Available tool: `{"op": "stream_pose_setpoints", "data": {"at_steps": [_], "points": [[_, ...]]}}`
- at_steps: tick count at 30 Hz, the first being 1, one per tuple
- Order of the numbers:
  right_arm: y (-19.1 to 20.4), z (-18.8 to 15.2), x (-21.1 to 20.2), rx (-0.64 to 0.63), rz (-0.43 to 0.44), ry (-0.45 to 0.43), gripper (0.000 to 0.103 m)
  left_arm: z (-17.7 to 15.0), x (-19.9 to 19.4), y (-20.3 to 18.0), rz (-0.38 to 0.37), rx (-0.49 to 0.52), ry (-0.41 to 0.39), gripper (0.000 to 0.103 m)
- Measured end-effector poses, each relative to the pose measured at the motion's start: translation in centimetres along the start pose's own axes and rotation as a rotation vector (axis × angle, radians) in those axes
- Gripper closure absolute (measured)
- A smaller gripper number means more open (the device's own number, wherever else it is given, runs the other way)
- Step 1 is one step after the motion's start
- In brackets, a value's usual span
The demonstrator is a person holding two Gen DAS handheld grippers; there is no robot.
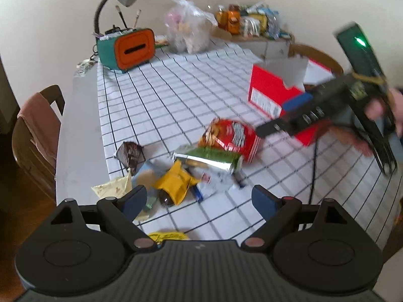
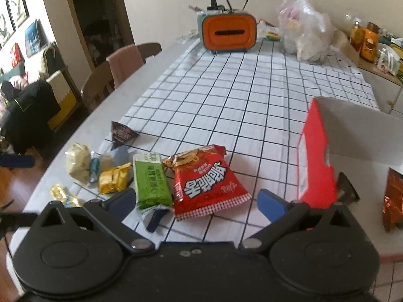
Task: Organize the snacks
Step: 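Grasp the Minion jelly with the left gripper while the right grasps the red chip bag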
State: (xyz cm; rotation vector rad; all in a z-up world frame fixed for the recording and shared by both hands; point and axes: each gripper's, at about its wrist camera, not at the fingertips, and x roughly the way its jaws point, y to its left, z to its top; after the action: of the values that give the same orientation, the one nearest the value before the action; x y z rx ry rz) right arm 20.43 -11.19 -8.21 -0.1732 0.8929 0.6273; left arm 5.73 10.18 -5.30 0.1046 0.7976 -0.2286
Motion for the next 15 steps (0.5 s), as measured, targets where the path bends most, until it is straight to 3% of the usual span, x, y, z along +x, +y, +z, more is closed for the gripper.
{"op": "stream_pose_setpoints", "data": {"at_steps": [15], "points": [[-0.1, 3.0, 9.7, -0.135, -0.024, 0.155, 0.005, -2.6, 3.4, 2.4, -0.050, 0.123, 0.160, 0.012]]}}
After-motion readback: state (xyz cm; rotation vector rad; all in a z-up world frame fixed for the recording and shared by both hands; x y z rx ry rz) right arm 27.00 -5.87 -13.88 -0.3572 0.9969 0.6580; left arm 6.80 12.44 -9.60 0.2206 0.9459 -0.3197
